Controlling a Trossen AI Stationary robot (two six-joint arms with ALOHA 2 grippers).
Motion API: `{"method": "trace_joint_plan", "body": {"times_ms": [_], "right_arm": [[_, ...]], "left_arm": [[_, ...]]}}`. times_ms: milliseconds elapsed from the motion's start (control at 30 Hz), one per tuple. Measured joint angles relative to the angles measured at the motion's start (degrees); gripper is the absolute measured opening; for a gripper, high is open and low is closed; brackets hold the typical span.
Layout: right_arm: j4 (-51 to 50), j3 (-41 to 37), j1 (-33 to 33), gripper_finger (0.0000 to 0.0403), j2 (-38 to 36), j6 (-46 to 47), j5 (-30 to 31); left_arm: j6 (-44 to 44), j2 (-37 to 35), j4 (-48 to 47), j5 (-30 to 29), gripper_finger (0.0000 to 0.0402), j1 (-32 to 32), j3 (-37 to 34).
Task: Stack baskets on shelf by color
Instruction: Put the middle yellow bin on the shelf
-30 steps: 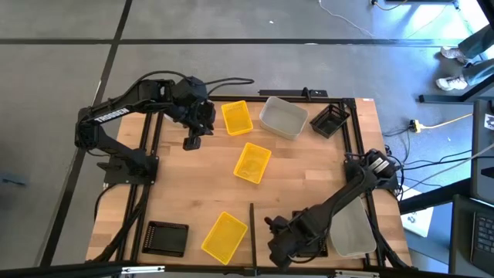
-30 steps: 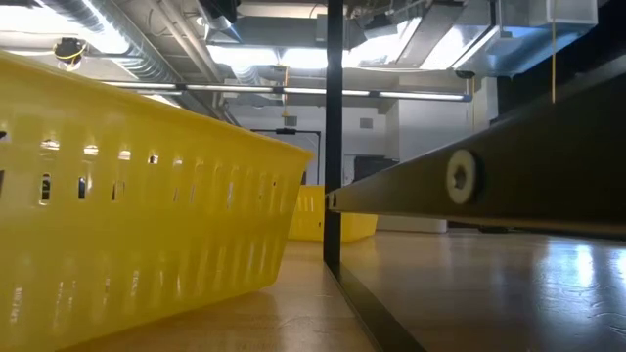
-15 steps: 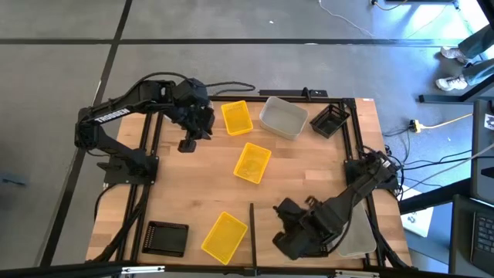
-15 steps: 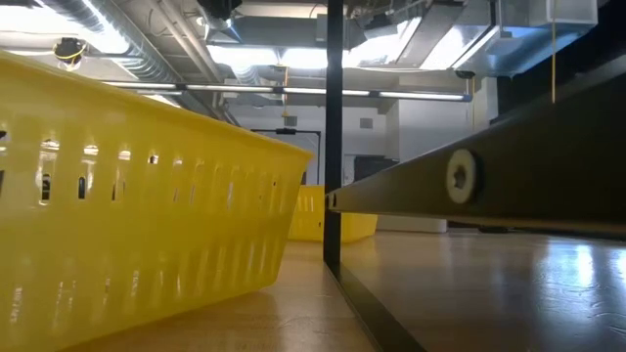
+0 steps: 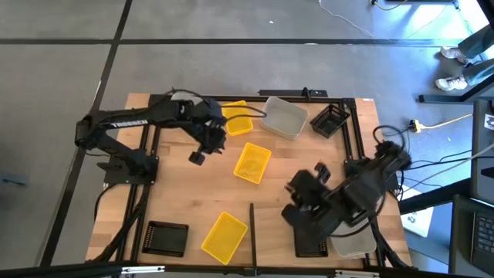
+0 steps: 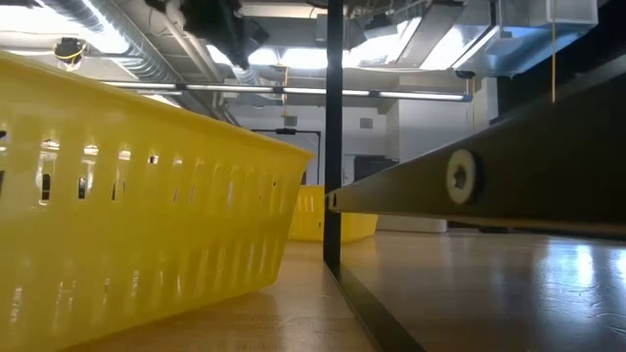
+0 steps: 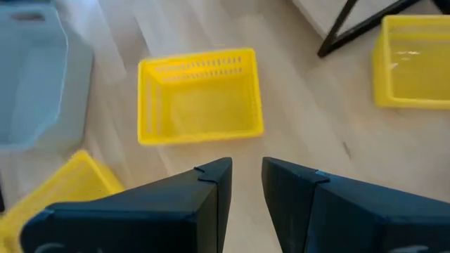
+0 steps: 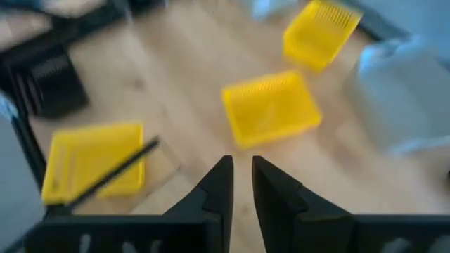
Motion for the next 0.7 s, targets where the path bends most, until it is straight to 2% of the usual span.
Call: {"method": "trace_joint_plan", "body": {"times_ms": [233, 300, 467, 600, 700], "right_arm": [[0.0, 0.0, -0.65, 0.0053, -7.59, -3.92, 11.7], [-0.03, 0.0, -1.51, 0.0053, -9.41, -5.88, 13.32], [-0.02, -0.02, -4.52, 0.0053, -12.85, -12.58, 14.83], [-0.02, -0.07, -7.12, 0.0053, -14.53, -17.51, 13.51], [-0.03, -0.07, -8.6, 0.0053, -15.65, -19.49, 13.12]], "left_arm": [[0.28, 0.0, 15.73, -0.19, 0.0071, -2.2, -10.02], [-0.3, 0.0, 19.31, -0.21, 0.0071, -2.72, -12.43], [-2.95, 1.07, 28.51, -0.27, 0.0071, -4.17, -18.01], [-3.08, 2.65, 34.24, -1.07, 0.0071, -5.99, -20.71], [-3.14, 4.79, 34.69, -3.4, 0.0071, -7.6, -21.55]]}}
